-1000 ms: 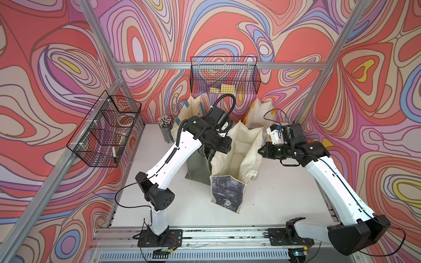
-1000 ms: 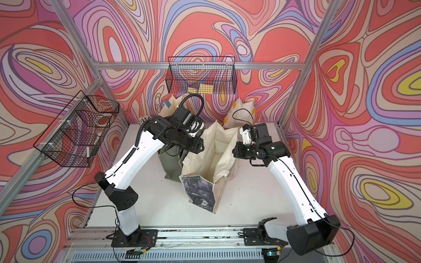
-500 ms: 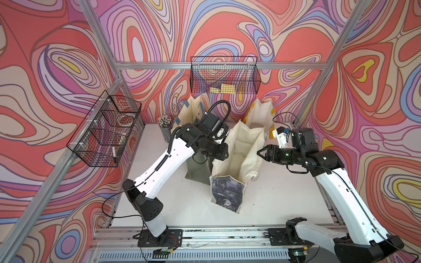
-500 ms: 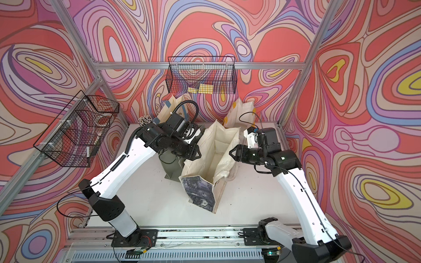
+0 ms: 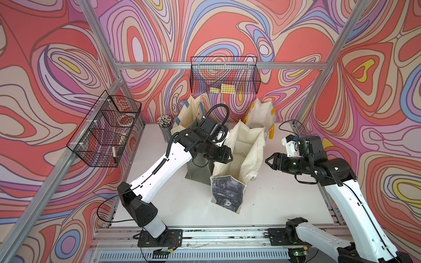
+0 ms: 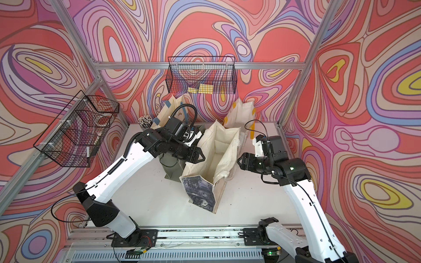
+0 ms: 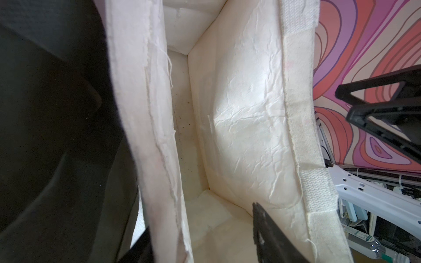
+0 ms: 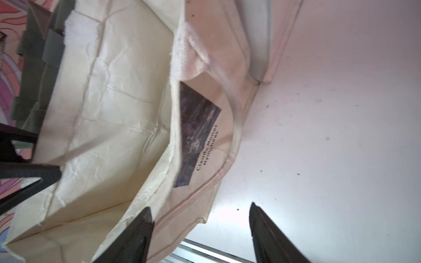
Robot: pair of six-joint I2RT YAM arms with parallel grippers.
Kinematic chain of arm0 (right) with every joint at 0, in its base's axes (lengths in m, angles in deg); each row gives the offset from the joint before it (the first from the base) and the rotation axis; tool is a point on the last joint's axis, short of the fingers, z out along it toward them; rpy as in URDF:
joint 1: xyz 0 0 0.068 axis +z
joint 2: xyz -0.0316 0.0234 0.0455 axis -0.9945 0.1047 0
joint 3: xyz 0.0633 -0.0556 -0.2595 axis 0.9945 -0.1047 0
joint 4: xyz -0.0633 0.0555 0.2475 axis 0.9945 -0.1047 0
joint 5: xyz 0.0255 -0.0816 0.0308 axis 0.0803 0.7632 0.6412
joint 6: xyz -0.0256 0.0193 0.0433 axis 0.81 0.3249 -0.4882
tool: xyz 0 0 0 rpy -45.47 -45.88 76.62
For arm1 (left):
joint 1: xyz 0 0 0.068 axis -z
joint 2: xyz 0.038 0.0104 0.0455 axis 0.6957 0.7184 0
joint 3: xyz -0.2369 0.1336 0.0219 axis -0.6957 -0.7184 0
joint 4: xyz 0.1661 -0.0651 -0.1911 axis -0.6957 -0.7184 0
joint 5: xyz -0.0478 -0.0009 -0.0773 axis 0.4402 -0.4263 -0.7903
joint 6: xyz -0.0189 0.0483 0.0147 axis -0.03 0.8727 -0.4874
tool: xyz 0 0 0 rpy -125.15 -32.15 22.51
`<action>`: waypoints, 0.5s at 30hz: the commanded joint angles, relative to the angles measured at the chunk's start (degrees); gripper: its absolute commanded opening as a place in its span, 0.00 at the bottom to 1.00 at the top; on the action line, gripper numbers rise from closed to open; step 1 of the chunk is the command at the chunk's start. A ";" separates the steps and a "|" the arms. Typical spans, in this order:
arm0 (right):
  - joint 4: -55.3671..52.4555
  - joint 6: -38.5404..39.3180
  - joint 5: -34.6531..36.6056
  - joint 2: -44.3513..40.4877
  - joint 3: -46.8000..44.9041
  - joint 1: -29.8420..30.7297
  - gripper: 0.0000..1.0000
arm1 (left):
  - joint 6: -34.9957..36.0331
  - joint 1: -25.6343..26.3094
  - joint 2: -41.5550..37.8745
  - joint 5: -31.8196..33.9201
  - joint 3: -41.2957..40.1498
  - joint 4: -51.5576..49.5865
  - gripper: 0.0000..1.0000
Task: Put away the canvas bag
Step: Pick up the canvas bag from the center of the board.
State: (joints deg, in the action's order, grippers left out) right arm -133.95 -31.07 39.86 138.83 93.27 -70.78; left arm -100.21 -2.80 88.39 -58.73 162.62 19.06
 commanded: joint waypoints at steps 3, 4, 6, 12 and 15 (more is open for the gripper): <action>-6.14 5.80 7.53 0.19 0.56 -2.37 0.71 | 1.16 0.30 -2.51 -2.41 -1.05 3.49 0.65; -5.26 5.79 7.49 -0.17 -1.30 -2.61 0.70 | 1.30 0.30 -2.59 -2.63 -1.56 3.99 0.66; -2.86 5.54 5.30 -0.36 -4.65 -2.78 0.70 | 1.23 0.30 -2.36 -3.31 -1.80 4.30 0.67; 10.34 2.72 -4.71 1.32 -10.36 -2.75 0.64 | 1.76 0.86 -0.73 -5.45 -0.34 3.30 0.68; 17.22 1.22 -9.95 3.11 -11.18 -2.30 0.63 | 1.78 1.72 -0.27 -6.16 0.07 3.99 0.69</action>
State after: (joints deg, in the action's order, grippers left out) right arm -126.56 -28.34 36.23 141.15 82.50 -73.18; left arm -99.24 -2.17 87.58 -62.84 161.61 21.97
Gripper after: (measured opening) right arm 0.627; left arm 0.685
